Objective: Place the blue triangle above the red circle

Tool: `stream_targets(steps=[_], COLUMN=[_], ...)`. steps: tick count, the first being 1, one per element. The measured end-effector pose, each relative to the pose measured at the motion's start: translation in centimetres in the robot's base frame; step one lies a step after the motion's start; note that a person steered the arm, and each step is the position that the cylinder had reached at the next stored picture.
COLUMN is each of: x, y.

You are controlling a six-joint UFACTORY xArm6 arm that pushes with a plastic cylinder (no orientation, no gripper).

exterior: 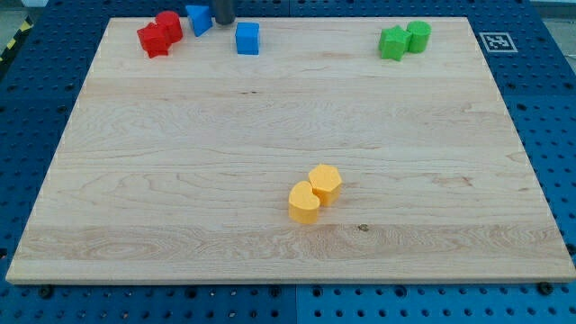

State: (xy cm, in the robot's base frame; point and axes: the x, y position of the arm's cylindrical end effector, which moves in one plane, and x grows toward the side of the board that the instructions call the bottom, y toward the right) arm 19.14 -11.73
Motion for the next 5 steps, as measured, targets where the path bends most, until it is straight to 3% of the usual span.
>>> stream_targets(steps=[3,5], x=[0.0,0.0], y=[-4.4,-1.9])
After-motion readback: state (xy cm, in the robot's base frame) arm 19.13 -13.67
